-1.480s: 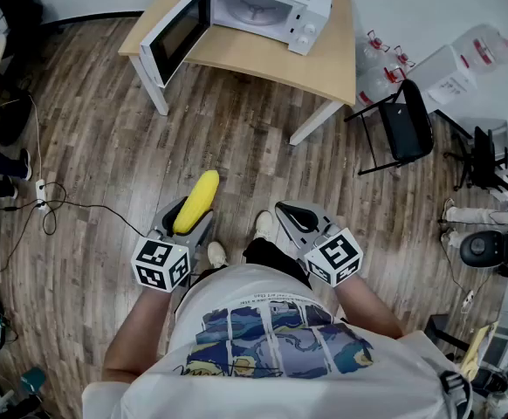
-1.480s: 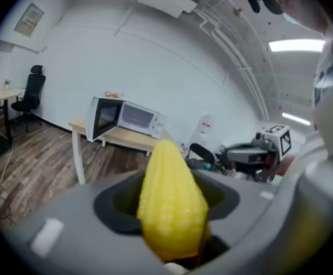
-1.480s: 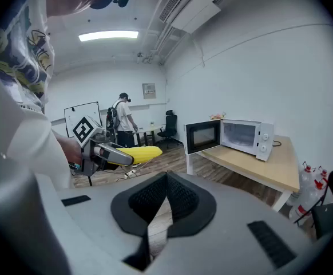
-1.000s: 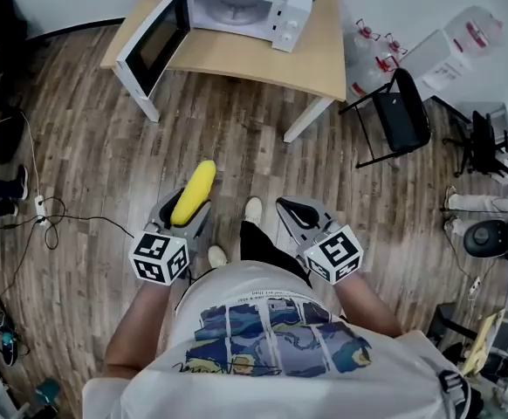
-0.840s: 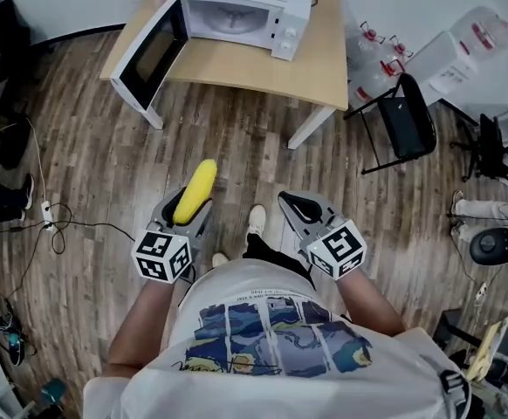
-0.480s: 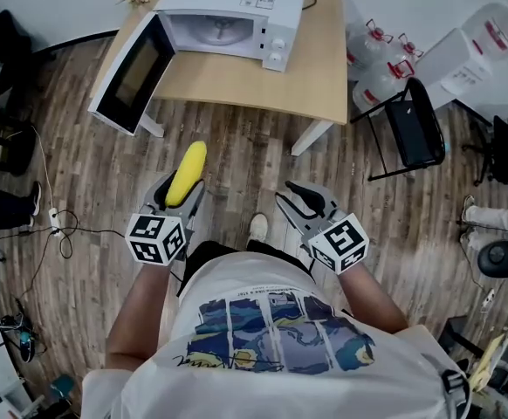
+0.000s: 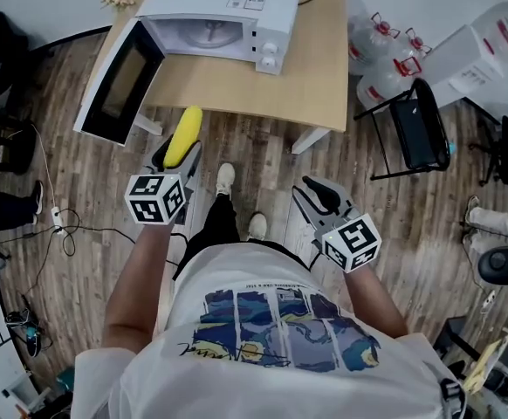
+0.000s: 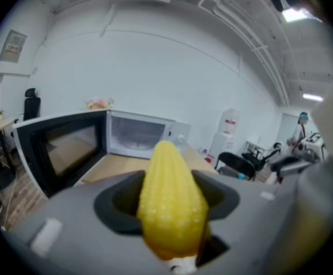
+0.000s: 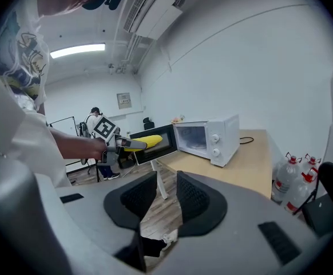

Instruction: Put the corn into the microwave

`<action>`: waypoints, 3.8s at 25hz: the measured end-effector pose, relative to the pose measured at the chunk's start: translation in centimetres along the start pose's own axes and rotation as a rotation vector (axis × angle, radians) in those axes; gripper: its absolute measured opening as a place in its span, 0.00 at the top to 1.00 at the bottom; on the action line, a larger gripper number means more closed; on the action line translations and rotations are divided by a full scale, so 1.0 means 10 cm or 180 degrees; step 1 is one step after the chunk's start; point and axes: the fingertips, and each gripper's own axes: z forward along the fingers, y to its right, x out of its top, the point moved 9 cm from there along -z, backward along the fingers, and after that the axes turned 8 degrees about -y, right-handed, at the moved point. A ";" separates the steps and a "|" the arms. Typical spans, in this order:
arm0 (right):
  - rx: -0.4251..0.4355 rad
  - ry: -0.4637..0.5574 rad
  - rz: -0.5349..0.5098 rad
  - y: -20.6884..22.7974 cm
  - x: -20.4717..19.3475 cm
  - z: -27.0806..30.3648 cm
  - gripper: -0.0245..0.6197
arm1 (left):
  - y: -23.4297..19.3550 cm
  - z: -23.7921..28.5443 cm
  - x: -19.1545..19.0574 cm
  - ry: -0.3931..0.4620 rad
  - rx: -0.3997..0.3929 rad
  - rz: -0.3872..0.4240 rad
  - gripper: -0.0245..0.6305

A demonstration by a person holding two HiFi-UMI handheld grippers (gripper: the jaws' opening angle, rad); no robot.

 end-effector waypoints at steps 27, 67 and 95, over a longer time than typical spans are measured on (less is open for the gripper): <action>-0.1077 -0.0020 0.0639 1.09 0.79 0.48 0.81 | -1.11 2.82 1.30 -0.0192 -0.0029 0.0360 0.57; -0.1850 -0.0081 0.1298 1.05 0.76 0.63 0.82 | -1.02 4.12 1.59 -0.0689 0.0070 0.1080 0.56; -0.1547 0.0032 0.1130 0.87 0.37 0.07 0.82 | -0.89 3.34 1.42 -0.0449 0.0363 0.0804 0.50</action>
